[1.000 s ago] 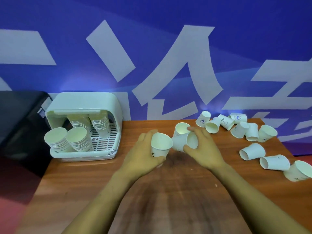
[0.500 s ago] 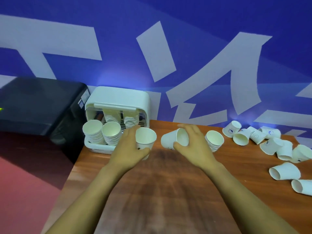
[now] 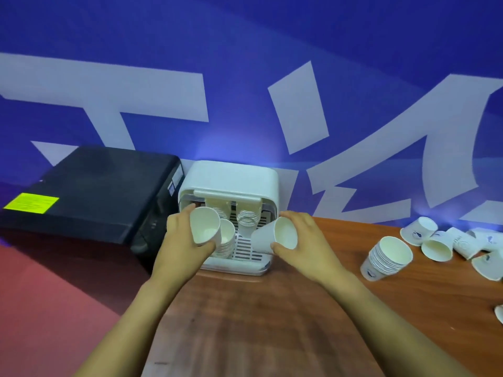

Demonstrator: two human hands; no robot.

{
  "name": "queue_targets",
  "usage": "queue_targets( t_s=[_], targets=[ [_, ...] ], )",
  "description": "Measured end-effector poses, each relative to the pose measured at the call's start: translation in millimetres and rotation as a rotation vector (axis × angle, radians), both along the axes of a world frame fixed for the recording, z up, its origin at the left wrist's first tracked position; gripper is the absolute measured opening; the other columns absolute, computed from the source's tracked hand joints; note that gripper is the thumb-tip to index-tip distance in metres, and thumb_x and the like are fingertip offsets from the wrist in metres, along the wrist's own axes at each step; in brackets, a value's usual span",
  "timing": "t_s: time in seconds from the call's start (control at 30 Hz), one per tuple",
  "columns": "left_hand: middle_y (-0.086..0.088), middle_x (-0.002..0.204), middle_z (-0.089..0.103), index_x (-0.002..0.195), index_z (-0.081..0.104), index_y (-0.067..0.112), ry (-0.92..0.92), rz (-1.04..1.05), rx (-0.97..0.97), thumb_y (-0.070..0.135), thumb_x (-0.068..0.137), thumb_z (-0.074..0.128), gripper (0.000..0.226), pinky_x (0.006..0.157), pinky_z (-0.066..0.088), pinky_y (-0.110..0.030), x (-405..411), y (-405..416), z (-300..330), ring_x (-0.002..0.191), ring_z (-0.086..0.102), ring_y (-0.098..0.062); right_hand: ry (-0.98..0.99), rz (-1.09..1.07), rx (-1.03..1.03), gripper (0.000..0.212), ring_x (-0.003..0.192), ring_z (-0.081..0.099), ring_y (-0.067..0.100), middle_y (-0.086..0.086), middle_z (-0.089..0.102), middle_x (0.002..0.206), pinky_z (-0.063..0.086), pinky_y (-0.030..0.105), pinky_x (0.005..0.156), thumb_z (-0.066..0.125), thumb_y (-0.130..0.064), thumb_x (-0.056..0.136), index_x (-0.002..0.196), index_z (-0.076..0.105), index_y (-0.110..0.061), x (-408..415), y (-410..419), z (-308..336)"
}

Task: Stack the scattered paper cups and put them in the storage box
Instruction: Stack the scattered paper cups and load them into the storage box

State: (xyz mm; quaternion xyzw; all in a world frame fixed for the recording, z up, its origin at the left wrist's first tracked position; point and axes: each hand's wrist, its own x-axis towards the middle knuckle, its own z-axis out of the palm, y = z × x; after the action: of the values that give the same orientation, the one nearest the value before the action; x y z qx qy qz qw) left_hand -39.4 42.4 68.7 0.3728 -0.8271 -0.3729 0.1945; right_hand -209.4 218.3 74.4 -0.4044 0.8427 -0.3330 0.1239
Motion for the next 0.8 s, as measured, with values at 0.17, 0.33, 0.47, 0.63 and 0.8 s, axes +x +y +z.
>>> queue_targets(
  t_s=[0.17, 0.33, 0.47, 0.63, 0.8],
  targets=[
    [0.002, 0.131, 0.033, 0.139, 0.032, 0.029, -0.009, 0.025, -0.05, 0.018, 0.077, 0.069, 0.073, 0.083, 0.039, -0.033, 3.3, -42.3, 1.2, 0.11, 0.05, -0.024, -0.003, 0.033, -0.016, 0.066, 0.127, 0.038, 0.009, -0.005, 0.04, 0.136, 0.025, 0.01, 0.096, 0.071, -0.03, 0.079, 0.137, 0.042, -0.023, 22.2, -58.2, -0.4],
    [-0.001, 0.137, 0.031, 0.144, 0.025, 0.027, -0.116, -0.011, -0.04, 0.022, 0.078, 0.068, 0.079, 0.083, 0.045, -0.037, 1.1, -66.6, -14.4, 0.109, 0.052, -0.027, 0.058, 0.057, 0.018, 0.067, 0.131, 0.033, 0.008, -0.008, 0.037, 0.14, 0.026, 0.016, 0.103, 0.068, -0.034, 0.081, 0.141, 0.038, -0.025, 37.2, -97.2, -10.5],
    [0.0, 0.134, 0.034, 0.144, 0.027, 0.028, -0.144, -0.078, -0.028, 0.025, 0.078, 0.066, 0.076, 0.087, 0.047, -0.041, 0.0, -79.4, -30.8, 0.111, 0.051, -0.023, 0.091, 0.085, 0.099, 0.067, 0.132, 0.034, 0.014, -0.006, 0.036, 0.141, 0.028, 0.023, 0.106, 0.064, -0.035, 0.084, 0.143, 0.035, -0.024, 38.8, -114.5, -22.2],
    [0.0, 0.15, 0.022, 0.151, 0.013, 0.024, -0.3, -0.154, 0.001, 0.036, 0.078, 0.067, 0.091, 0.1, 0.042, -0.043, -8.1, -89.0, -59.3, 0.131, 0.037, -0.027, 0.089, 0.066, 0.27, 0.075, 0.137, 0.029, 0.019, -0.006, 0.03, 0.149, 0.024, 0.035, 0.112, 0.06, -0.049, 0.083, 0.147, 0.027, -0.028, 37.7, -131.3, -47.6],
    [-0.003, 0.155, 0.013, 0.152, 0.003, 0.024, -0.395, -0.166, 0.043, 0.043, 0.078, 0.069, 0.101, 0.105, 0.037, -0.048, -13.6, -92.3, -80.8, 0.135, 0.029, -0.035, -0.034, 0.118, 0.4, 0.087, 0.146, 0.013, 0.015, -0.007, 0.007, 0.16, 0.019, 0.036, 0.118, 0.063, -0.05, 0.082, 0.151, 0.014, -0.027, 36.6, -126.0, -75.4]
  ],
)
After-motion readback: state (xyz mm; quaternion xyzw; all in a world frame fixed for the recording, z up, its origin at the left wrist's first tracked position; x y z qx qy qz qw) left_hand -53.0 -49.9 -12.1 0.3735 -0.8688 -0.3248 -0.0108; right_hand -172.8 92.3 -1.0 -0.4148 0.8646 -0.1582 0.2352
